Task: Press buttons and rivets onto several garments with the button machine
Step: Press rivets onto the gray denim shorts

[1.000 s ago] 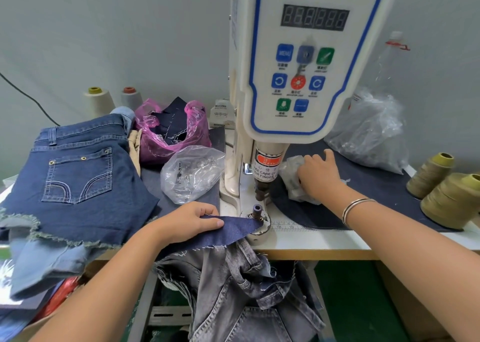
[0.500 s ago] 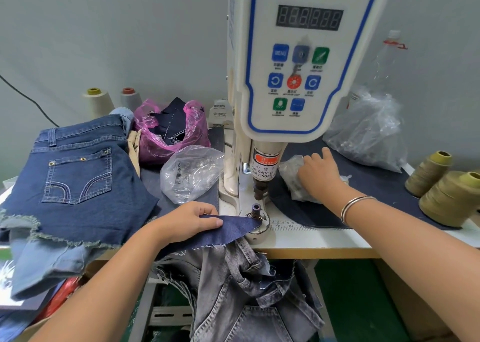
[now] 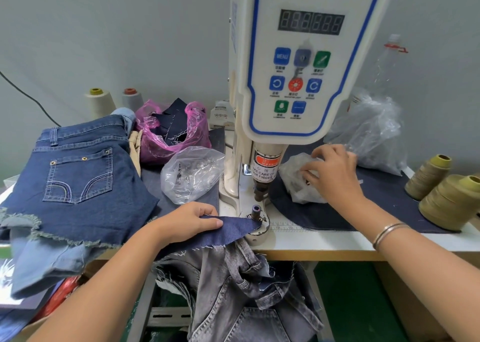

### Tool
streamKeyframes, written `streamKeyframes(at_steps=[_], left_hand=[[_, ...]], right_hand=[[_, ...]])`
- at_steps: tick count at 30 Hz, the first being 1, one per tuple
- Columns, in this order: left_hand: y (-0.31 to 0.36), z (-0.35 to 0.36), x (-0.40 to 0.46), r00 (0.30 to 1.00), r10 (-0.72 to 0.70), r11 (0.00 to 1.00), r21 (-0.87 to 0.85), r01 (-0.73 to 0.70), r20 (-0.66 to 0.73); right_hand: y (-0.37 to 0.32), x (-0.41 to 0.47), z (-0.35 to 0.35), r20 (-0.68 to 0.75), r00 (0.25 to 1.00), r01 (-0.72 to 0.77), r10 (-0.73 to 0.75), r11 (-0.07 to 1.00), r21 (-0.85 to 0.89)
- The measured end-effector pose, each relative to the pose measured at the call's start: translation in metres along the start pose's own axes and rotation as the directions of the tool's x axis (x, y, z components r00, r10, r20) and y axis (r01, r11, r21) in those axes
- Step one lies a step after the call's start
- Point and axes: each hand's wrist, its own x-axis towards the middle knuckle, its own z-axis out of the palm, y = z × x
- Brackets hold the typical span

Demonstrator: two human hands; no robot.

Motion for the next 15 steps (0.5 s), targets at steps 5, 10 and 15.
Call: streamKeyframes(at_steps=[5,10,15], left_hand=[[0.0,-0.001,0.0,1.0,-0.005,1.0,0.004,0.005,0.002],[0.0,-0.001,0.001,1.0,-0.007,1.0,0.018,0.007,0.002],[0.0,-0.001,0.0,1.0,-0.003,1.0,0.012,0.003,0.001]], right_hand=[[-0.033,-0.031,-0.013,-0.014,0.957,-0.236,0.288,0.809,0.538],[-0.072,-0.053,-0.025,0.356,0.865,-0.438,0.353,0.186,0.879],[-0.095,-0.064,-0.022,0.611,0.75,-0.588,0.253,-0.167,0.791]])
